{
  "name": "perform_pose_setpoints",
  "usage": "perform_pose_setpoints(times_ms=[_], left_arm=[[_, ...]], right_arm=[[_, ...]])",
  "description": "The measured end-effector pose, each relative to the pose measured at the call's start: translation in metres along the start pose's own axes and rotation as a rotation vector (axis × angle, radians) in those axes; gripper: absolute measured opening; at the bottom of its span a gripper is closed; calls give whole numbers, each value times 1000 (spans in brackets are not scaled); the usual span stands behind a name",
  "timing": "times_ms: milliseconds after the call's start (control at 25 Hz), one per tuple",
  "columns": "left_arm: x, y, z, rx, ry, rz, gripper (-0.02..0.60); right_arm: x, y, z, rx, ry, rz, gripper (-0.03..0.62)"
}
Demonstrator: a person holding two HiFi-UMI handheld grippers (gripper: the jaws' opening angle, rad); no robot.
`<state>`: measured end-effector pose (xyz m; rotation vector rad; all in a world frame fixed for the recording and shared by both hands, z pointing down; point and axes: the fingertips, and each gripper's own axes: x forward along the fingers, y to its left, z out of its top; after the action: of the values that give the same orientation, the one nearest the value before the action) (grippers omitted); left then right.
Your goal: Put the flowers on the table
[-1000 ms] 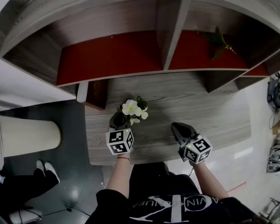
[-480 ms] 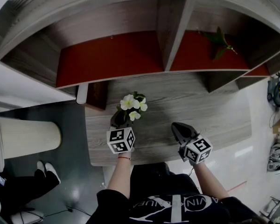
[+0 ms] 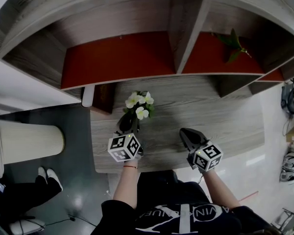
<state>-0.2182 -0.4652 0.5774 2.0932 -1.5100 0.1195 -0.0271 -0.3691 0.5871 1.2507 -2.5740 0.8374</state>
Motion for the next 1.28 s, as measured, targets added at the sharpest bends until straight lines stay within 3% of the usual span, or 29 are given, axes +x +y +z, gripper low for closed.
perform_pose_setpoints(times_ms=[1000,1280], left_arm=[[-46,-8,-14,-29,5,17,106],[-68,-18,-11,23,-20,14,79]], right_arm=[[-12,15,11,-45,-22,56,9],[-24,20,24,-92,-63,66,9]])
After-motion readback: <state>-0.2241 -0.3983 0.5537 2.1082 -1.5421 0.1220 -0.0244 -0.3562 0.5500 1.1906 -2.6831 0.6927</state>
